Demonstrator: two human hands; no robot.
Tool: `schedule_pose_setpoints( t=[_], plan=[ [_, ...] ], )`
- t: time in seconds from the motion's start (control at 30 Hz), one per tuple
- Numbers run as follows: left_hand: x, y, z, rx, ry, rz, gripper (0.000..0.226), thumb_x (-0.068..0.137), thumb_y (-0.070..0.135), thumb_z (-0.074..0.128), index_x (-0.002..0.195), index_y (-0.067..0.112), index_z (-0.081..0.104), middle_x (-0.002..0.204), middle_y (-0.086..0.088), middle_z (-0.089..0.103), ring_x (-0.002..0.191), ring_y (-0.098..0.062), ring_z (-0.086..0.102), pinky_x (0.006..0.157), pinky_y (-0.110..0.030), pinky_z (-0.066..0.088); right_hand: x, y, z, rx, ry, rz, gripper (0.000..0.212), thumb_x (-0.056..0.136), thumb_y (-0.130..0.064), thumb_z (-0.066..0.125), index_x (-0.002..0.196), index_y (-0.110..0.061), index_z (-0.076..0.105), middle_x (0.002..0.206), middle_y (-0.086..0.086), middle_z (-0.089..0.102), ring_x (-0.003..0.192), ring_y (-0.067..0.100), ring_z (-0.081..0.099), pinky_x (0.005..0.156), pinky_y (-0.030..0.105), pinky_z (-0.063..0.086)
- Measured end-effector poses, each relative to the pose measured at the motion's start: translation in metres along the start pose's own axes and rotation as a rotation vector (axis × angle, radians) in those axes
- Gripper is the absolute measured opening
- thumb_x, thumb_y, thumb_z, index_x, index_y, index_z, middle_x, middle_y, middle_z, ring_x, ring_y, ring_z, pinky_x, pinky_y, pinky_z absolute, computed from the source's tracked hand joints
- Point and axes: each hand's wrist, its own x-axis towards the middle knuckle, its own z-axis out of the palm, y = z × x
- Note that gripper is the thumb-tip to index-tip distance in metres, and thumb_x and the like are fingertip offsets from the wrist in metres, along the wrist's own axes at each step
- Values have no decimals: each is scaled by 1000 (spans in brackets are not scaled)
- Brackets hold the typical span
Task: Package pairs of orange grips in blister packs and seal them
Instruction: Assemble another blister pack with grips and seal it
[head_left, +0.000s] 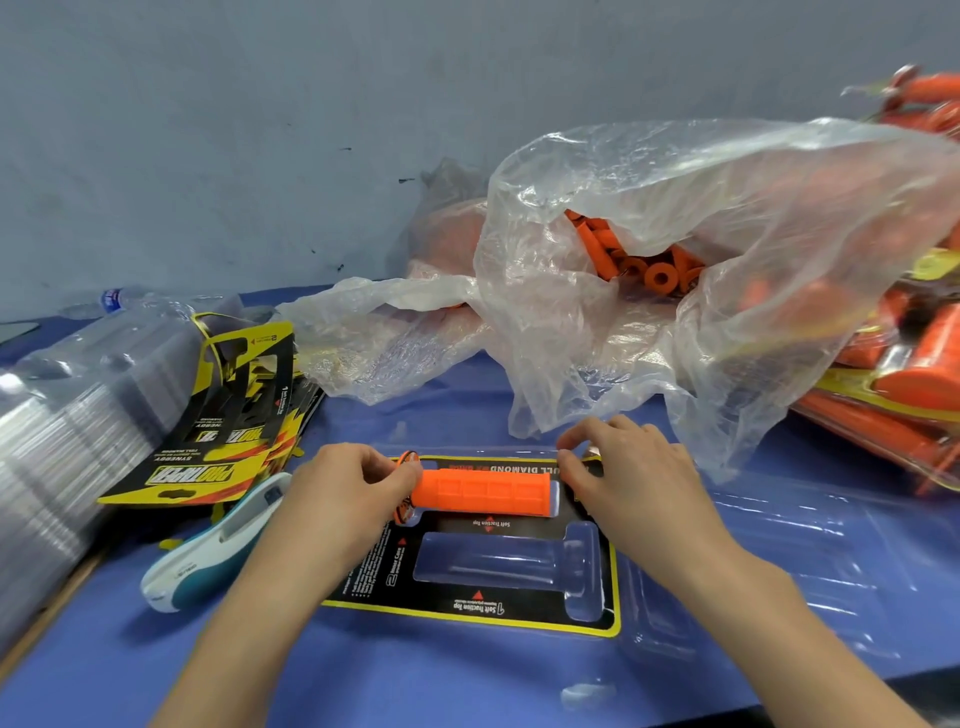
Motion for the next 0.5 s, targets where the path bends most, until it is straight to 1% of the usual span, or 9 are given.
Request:
schedule_pose_setpoints(
  t=[0.1,0.13,0.2,0.37,0.5],
  plan=[
    [2,0,6,22,17,8,36,90,45,64,62,24,64,53,21,62,56,-6,56,52,-28,39,1,0,0,-11,11,-19,21,98,-48,42,108,-39,57,96,-14,50,92,12,43,88,34,36],
    [3,-1,8,18,21,14,35,90,45,64,63,23,65,53,19,63,55,-4,54,51,-28,36,1,0,0,-15,14,-24,20,97,-49,42,108,-39,57,96,-14,49,90,11,41,87,34,35],
    [5,-1,11,22,38,33,35,90,46,64,64,22,64,53,10,64,59,-5,56,52,-28,35,2,1,-1,-17,14,-26,20,97,-49,42,107,-39,56,96,-14,50,90,11,41,86,33,35],
    [5,-6,15,97,47,40,36,91,50,61,67,24,63,61,11,62,68,-5,55,55,-29,36,2,3,-3,34,-12,-23,24,95,-44,41,110,-39,60,101,-13,54,95,11,44,84,30,29],
    [2,-7,18,102,55,53,32,91,55,56,74,28,58,74,11,63,81,-15,58,65,-34,41,3,5,-3,37,-32,-30,28,95,-34,39,114,-39,59,106,-15,55,98,10,45,86,30,29]
  ],
)
